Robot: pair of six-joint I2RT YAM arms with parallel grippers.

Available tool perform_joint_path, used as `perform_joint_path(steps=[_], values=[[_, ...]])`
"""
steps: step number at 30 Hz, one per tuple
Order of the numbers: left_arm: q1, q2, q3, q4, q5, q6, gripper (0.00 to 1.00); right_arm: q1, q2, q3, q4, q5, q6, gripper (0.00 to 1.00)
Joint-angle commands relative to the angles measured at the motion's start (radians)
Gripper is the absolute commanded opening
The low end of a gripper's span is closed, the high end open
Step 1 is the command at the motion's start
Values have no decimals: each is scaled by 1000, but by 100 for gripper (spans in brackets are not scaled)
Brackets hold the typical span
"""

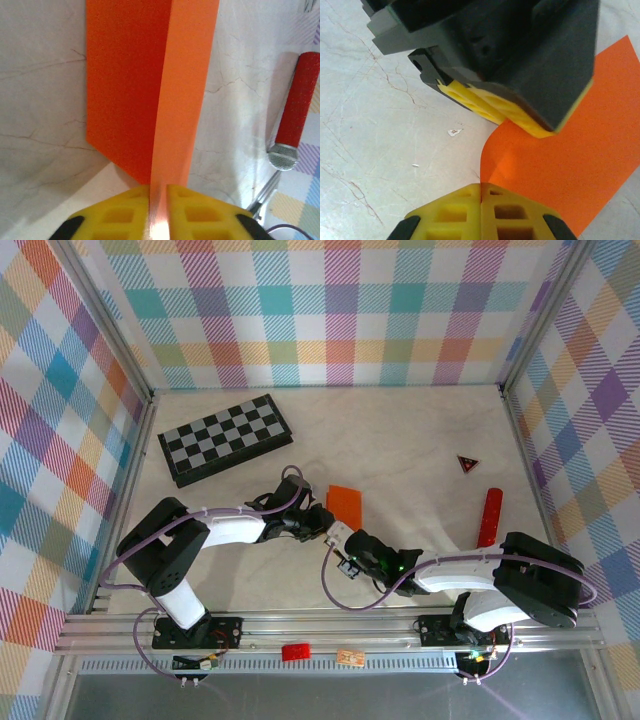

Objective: Fold a paper plane with a square sheet of paper (pick it up from the middle)

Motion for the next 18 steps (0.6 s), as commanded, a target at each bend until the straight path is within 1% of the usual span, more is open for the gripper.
perform_joint_path(steps=[1,3,5,7,9,11,15,18], values=[[15,-39,13,-77,-50,26,32,-11,-27,11,-8,-56,29,3],[19,-51,23,-130,-70,47,42,-23,-39,11,-18,-119,40,3],[25,-66,25,-176,-100,62,46,-50,-53,11,-25,-204,74,4],[35,-91,22,-211,-131,74,49,-102,-65,15,-36,-327,142,4],[45,-115,20,-231,-159,77,50,-163,-63,31,-63,-431,220,5],[51,-146,19,-248,-193,79,51,-221,-46,59,-96,-561,273,5],[64,-189,18,-265,-233,87,51,-288,14,131,-172,-722,338,5],[72,-210,16,-262,-239,92,49,-329,62,172,-196,-822,377,5]])
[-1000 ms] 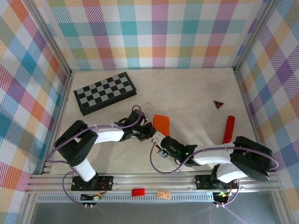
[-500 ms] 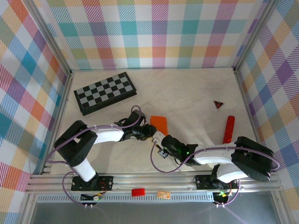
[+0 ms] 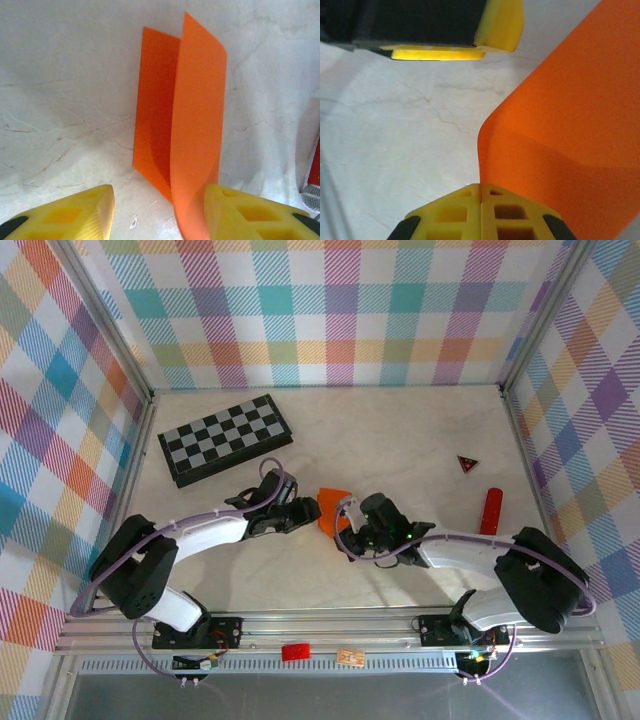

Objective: Fold a paper plane with a square sheet of paper (pick it up from the middle)

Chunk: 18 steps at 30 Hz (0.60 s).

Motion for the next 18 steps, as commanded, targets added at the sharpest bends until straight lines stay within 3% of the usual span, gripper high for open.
perform_joint_path(steps=[1,9,18], values=[[12,-37,12,-30,-38,21,47,-35,52,51,-55,-221,96,6],[20,-48,8,14,-5,24,27,-51,76,58,-35,-294,105,6],[22,66,87,65,136,48,19,-51,74,21,-22,-299,102,7]])
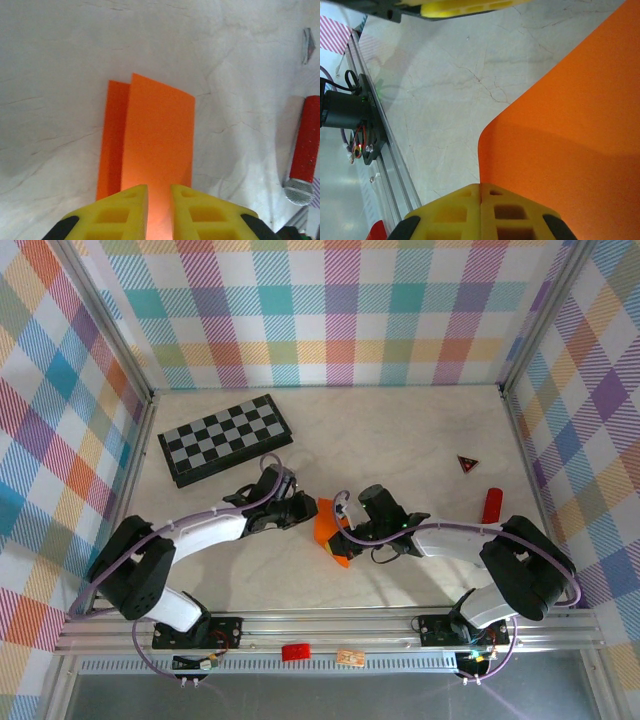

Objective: Fold a paper plane with a square sheet of paper (pick it up from the middle)

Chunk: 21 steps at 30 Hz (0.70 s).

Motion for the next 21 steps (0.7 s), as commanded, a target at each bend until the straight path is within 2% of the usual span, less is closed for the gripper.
perform_joint_path(steps=[1,11,21], values=[[10,60,66,25,91,34,18,-2,2,-23,14,-29,10,7],[9,256,203,-18,193,78,12,-2,48,-11,35,-46,35,7],[8,372,214,-70,175,107,10,-3,57,7,29,-55,28,8]])
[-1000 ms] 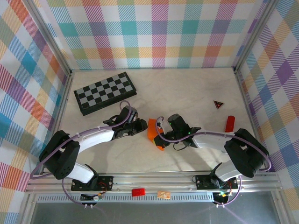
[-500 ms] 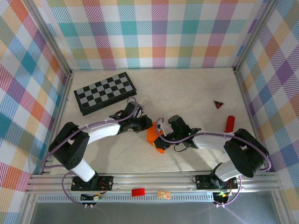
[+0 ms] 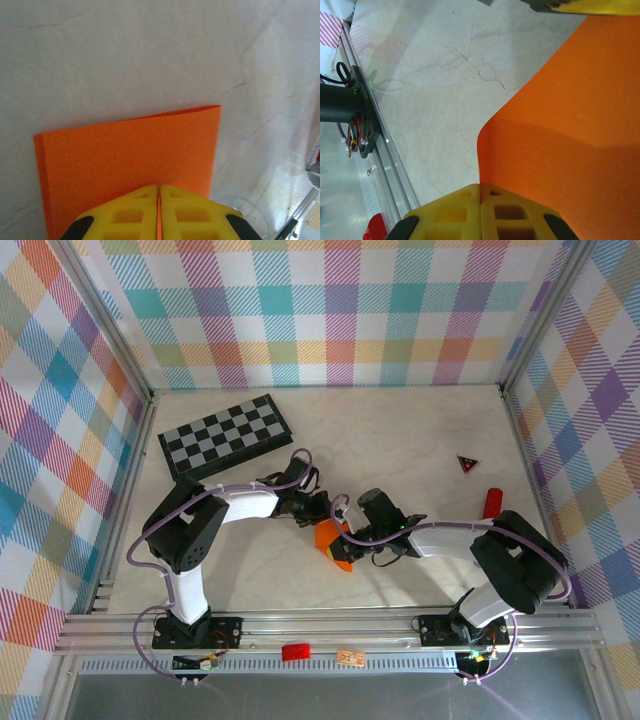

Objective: Fold a paper plane with a square sheet of paper (pick it up from the middle)

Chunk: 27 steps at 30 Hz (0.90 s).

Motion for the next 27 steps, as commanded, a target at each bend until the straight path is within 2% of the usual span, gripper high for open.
perform_joint_path(steps=[1,16,27], values=[[7,25,0,-38,7,30,10,-2,10,28,18,-26,0,8],[0,28,-22,-69,-39,61,9,-37,23,52,-96,152,12,8],[-2,21,-36,-59,-42,53,9,-40,47,52,-109,186,22,8]])
